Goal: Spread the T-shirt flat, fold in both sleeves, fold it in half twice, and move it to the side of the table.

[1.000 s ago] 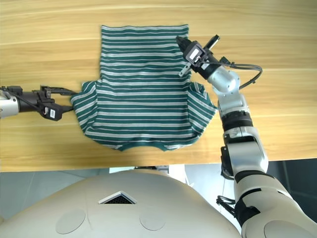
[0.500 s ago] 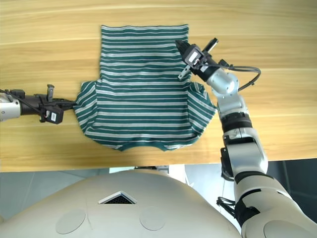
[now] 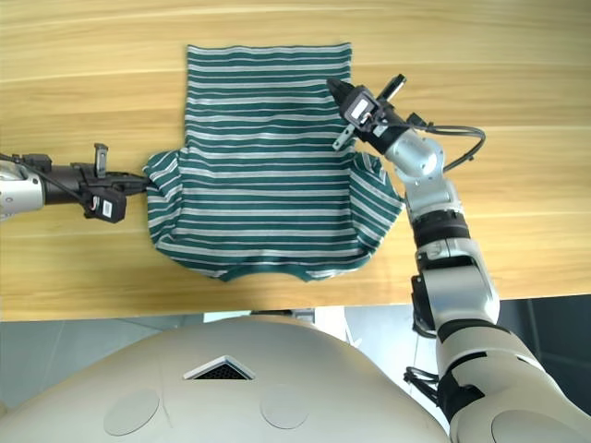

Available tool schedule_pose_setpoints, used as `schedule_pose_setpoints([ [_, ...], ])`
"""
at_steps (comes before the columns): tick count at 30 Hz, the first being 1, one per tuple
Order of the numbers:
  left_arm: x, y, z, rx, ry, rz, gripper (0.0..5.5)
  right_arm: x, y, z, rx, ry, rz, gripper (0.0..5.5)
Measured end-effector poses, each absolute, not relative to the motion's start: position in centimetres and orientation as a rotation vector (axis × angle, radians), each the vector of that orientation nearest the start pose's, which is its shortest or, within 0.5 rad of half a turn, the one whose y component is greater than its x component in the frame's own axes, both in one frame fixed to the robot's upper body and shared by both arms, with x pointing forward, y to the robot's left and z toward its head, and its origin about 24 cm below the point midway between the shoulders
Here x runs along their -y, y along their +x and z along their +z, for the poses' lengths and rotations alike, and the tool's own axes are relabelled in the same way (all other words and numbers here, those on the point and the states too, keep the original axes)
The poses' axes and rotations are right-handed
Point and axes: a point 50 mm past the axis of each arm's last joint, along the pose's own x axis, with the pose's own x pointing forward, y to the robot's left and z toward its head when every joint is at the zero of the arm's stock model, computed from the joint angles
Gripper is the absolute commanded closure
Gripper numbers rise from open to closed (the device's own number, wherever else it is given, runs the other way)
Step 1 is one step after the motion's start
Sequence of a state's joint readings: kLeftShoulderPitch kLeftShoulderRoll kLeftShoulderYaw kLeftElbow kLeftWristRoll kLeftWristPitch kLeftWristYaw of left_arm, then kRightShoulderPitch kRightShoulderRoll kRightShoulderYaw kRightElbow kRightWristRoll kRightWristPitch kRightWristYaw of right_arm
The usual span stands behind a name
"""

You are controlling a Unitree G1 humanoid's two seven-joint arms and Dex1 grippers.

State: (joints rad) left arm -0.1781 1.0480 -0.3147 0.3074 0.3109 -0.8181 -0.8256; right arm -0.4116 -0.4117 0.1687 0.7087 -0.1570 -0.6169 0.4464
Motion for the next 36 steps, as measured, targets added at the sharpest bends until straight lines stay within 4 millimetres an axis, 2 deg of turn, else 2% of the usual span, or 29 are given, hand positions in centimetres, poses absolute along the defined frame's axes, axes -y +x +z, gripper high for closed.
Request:
schedule_pose_setpoints([
  [10,-25.7,22.5,7.4,-0.095,1.388,-1.355,5.48,17.8,30.6,4.3,0.140,-0.662,0.683,5.50],
  [22,-23.0,19.8,7.7,0.043,1.229,-1.477,5.48,17.7,30.6,4.3,0.140,-0.661,0.687,5.50],
  [25,-22.7,19.9,7.9,0.051,1.231,-1.471,5.48,17.6,30.6,4.3,0.141,-0.659,0.688,5.50],
  [36,-20.9,21.5,6.4,0.025,1.206,-1.419,5.48,17.5,30.5,3.8,0.123,-0.653,0.695,5.50],
])
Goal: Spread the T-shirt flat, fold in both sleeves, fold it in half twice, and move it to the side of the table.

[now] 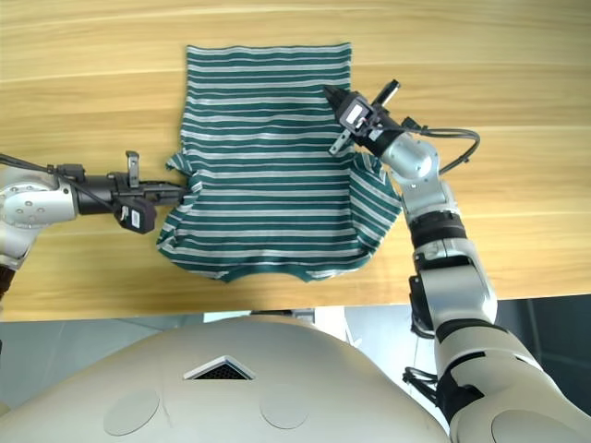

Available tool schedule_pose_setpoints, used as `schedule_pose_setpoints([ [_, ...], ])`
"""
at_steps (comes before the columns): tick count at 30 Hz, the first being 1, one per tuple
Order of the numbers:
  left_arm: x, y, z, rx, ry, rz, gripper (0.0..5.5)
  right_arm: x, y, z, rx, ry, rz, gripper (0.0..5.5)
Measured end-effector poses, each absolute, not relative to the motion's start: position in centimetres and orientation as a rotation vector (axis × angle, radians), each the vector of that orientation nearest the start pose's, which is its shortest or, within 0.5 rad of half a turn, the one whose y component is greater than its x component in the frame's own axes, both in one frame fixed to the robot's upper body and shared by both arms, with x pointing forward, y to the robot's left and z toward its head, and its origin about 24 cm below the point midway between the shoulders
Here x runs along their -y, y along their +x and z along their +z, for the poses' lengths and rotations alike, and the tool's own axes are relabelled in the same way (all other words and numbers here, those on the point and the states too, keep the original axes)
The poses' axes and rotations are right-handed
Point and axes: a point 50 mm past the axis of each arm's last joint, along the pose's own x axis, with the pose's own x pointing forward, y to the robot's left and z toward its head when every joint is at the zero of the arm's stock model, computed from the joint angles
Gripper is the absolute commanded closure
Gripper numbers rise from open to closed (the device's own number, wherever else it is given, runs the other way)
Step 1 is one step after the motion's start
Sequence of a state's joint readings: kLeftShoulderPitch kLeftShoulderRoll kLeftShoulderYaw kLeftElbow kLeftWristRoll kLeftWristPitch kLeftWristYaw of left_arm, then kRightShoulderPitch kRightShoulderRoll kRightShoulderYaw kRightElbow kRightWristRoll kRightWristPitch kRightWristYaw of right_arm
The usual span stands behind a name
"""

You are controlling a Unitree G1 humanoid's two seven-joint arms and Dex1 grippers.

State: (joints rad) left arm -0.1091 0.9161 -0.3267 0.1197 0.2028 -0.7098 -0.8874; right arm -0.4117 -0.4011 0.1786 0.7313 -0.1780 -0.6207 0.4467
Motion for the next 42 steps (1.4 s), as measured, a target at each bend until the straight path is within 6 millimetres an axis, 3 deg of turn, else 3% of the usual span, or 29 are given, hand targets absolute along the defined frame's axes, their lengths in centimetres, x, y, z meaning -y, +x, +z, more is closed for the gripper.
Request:
schedule_pose_setpoints([
  [12,-18.9,20.7,5.9,0.022,1.155,-1.507,5.48,17.3,30.5,3.7,0.124,-0.653,0.705,5.50],
  [20,-17.7,21.5,5.6,0.021,1.102,-1.458,5.48,16.8,30.4,3.6,0.128,-0.646,0.715,5.50],
  [27,-17.3,22.6,5.2,0.019,1.098,-1.378,5.48,16.6,30.4,3.6,0.134,-0.639,0.714,5.50],
  [35,-17.2,21.9,4.5,-0.010,1.078,-1.439,5.48,16.5,30.4,3.7,0.140,-0.640,0.715,5.50],
  [42,-17.5,21.2,4.1,-0.036,1.053,-1.526,4.29,16.4,30.5,3.8,0.145,-0.640,0.716,5.50],
])
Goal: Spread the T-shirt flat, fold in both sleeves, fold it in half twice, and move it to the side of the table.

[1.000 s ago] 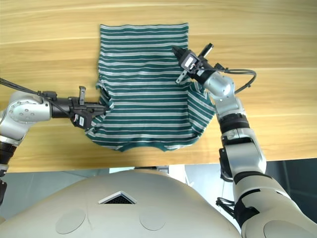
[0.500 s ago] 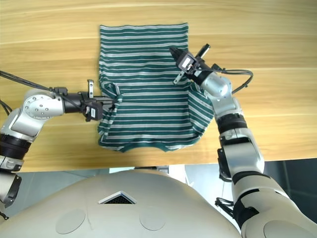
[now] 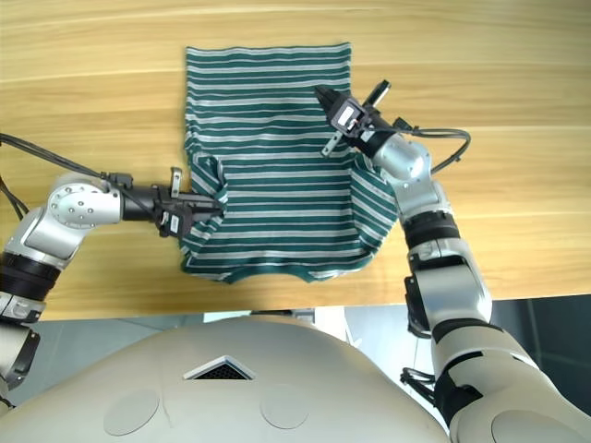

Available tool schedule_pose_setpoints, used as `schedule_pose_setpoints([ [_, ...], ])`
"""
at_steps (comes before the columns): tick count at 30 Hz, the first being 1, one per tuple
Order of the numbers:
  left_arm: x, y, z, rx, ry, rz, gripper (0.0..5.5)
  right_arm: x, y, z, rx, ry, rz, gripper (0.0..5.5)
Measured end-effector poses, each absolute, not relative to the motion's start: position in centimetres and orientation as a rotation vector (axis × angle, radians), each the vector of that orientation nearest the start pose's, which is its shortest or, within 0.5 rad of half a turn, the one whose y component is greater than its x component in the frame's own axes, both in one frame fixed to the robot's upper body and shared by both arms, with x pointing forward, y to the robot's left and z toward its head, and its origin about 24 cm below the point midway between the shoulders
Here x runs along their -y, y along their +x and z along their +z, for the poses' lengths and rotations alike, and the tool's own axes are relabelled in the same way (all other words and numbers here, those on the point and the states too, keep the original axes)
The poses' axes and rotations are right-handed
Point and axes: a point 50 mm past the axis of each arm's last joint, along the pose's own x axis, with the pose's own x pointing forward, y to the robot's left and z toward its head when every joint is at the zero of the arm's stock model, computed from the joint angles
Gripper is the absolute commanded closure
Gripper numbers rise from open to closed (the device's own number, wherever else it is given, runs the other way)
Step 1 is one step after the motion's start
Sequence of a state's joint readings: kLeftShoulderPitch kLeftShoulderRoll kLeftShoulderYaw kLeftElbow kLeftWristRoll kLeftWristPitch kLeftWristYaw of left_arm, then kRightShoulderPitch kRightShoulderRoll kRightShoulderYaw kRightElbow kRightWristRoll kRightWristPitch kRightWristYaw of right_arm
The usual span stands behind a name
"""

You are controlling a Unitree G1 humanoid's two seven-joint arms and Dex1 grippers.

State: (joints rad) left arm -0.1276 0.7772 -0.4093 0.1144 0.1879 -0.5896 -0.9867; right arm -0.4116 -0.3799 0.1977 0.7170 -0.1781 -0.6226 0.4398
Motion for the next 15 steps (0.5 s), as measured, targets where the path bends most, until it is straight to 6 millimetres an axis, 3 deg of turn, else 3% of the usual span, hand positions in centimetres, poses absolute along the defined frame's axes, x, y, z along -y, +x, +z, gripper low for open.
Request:
schedule_pose_setpoints([
  [6,-17.3,22.1,4.7,-0.001,1.018,-1.486,3.37,16.4,30.4,3.9,0.147,-0.640,0.723,5.50],
  [10,-16.8,22.6,4.8,0.042,0.973,-1.425,2.83,16.4,30.2,4.1,0.167,-0.619,0.719,4.88],
  [13,-16.1,23.1,5.3,0.100,0.922,-1.386,2.42,18.1,30.2,5.8,0.224,-0.646,0.652,4.42],
  [15,-16.2,23.2,5.1,0.094,0.909,-1.377,2.18,20.9,29.5,6.8,0.215,-0.767,0.589,4.13],
])
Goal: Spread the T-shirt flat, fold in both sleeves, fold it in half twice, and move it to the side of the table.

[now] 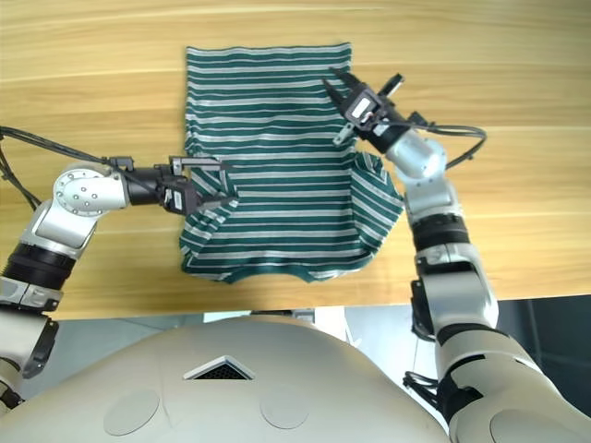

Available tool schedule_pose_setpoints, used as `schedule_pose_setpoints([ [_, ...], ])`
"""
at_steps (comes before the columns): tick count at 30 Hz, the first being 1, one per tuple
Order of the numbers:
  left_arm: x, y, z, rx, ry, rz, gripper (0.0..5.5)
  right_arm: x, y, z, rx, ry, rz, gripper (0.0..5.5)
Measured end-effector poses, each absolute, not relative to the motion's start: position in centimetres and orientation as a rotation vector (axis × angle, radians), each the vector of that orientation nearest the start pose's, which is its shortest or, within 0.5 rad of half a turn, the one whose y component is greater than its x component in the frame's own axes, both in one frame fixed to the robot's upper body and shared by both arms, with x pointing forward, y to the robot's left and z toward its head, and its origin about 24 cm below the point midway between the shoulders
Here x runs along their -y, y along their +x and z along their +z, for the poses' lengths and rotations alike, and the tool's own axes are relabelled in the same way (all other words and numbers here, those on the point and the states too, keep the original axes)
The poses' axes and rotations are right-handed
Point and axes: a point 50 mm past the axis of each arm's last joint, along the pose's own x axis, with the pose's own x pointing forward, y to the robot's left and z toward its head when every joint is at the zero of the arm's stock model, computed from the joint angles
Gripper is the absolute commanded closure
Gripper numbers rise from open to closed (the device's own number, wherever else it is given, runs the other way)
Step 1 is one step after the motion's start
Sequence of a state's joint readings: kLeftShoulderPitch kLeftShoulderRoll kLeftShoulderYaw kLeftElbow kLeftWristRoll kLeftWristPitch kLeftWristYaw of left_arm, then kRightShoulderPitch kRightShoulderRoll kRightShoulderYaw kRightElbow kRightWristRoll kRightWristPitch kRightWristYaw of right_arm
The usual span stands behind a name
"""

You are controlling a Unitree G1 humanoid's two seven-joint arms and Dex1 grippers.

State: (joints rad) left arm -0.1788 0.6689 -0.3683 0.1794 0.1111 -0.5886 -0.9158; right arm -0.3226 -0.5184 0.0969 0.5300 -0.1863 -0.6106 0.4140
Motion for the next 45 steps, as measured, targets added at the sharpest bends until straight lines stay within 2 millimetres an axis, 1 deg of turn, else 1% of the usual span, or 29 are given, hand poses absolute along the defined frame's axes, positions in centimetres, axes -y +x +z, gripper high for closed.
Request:
schedule_pose_setpoints([
  [1,-16.2,23.2,4.9,0.092,0.904,-1.373,2.01,22.4,28.9,7.2,0.189,-0.832,0.573,3.95],
  [3,-16.0,23.3,4.8,0.096,0.893,-1.367,1.69,24.8,26.8,7.2,0.118,-0.958,0.575,3.59],
  [6,-15.7,23.3,4.9,0.116,0.886,-1.364,1.21,27.0,23.1,6.8,-0.003,-1.104,0.660,3.56],
  [7,-15.7,23.3,4.7,0.114,0.880,-1.358,1.07,28.1,21.3,6.5,-0.086,-1.173,0.714,3.56],
  [9,-15.8,23.4,4.4,0.110,0.868,-1.338,0.77,29.8,18.5,6.4,-0.220,-1.252,0.771,3.56],
  [10,-15.8,23.4,4.3,0.110,0.863,-1.332,0.67,30.3,17.4,6.5,-0.256,-1.271,0.796,3.56],
  [11,-15.7,23.4,4.3,0.113,0.860,-1.324,0.43,30.3,16.6,6.7,-0.276,-1.278,0.818,3.56],
  [13,-15.7,23.4,4.2,0.122,0.858,-1.312,0.13,30.1,14.7,6.9,-0.311,-1.286,0.889,3.56],
  [16,-15.6,23.5,4.1,0.124,0.855,-1.302,0.13,30.4,13.7,7.3,-0.350,-1.298,0.898,3.56],
  [18,-15.5,23.5,4.0,0.127,0.847,-1.299,0.13,30.7,13.0,7.2,-0.382,-1.292,0.902,3.56],
  [20,-15.3,23.5,3.9,0.133,0.840,-1.290,0.13,30.5,12.9,7.0,-0.382,-1.285,0.915,3.56],
  [22,-15.1,23.5,3.8,0.133,0.846,-1.291,0.13,29.9,13.3,6.6,-0.357,-1.273,0.927,3.56],
  [25,-15.1,23.5,3.8,0.134,0.848,-1.289,0.13,28.8,14.9,6.2,-0.293,-1.270,0.923,3.56],
  [27,-15.1,23.5,3.8,0.134,0.848,-1.289,0.13,28.3,15.3,5.5,-0.286,-1.261,0.934,3.56],
  [31,-15.1,23.5,4.0,0.135,0.851,-1.287,0.13,27.1,17.1,5.0,-0.220,-1.254,0.913,3.56],
  [34,-15.1,23.5,4.2,0.144,0.855,-1.288,0.13,26.3,17.9,4.6,-0.196,-1.246,0.923,3.56],
  [41,-15.2,23.5,4.3,0.139,0.854,-1.286,0.13,26.5,17.7,4.3,-0.210,-1.239,0.914,3.56],
  [44,-15.3,23.5,4.4,0.141,0.845,-1.284,0.13,27.7,17.2,4.7,-0.250,-1.257,0.884,3.56],
  [45,-15.3,23.5,4.4,0.140,0.846,-1.284,0.13,28.5,17.0,5.0,-0.275,-1.272,0.865,3.56],
])
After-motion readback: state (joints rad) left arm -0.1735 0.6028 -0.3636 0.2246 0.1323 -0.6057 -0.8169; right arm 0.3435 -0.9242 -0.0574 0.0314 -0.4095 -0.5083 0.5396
